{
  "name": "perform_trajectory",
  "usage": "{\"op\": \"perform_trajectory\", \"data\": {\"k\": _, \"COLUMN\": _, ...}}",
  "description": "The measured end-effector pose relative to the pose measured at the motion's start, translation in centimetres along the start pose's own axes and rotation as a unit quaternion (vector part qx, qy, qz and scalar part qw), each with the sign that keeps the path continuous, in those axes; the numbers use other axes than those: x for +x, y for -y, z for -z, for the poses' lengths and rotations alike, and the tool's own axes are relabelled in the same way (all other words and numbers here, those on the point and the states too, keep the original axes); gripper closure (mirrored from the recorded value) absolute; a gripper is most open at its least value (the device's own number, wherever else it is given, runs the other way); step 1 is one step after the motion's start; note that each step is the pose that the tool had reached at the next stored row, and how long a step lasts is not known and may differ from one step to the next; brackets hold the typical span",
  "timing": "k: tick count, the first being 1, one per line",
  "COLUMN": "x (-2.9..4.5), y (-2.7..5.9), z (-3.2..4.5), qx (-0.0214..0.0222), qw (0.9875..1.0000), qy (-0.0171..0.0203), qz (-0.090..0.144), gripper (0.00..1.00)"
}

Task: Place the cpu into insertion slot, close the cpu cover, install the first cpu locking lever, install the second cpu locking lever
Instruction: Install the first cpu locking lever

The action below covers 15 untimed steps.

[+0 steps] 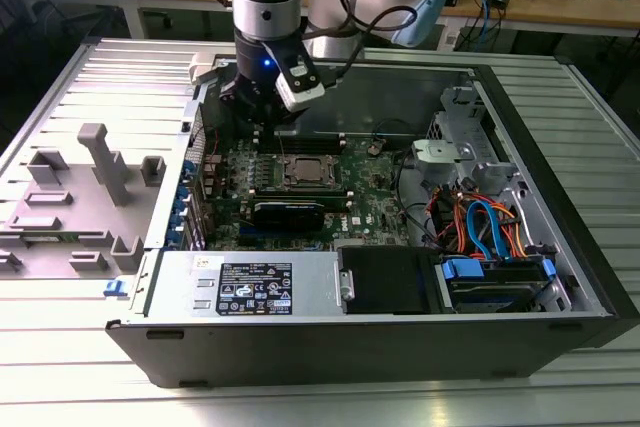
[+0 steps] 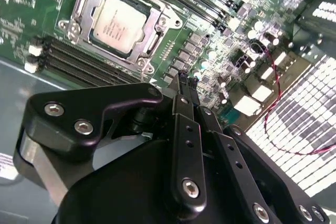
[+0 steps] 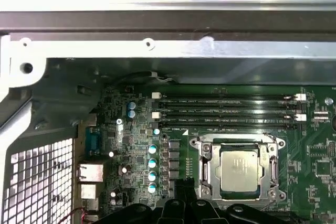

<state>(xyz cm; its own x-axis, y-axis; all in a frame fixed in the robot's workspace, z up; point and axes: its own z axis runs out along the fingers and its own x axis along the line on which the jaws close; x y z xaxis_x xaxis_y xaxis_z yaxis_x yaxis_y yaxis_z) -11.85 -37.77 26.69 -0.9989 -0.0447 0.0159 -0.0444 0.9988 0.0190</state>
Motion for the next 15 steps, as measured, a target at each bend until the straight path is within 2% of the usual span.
{"op": "perform_trajectory", "data": {"k": 2, "x": 0.01, "y": -0.28, "z": -0.03, "qx": 0.0001, "qw": 1.0, "qy": 0.0007, "qz": 0.008, "gripper": 0.89}}
{"op": "perform_trajectory", "data": {"k": 7, "x": 0.01, "y": -1.05, "z": -0.05, "qx": 0.0002, "qw": 0.9999, "qy": 0.0018, "qz": 0.011, "gripper": 0.89}}
{"op": "perform_trajectory", "data": {"k": 15, "x": 0.06, "y": -2.77, "z": -0.24, "qx": 0.0003, "qw": 0.9998, "qy": 0.0017, "qz": 0.018, "gripper": 0.89}}
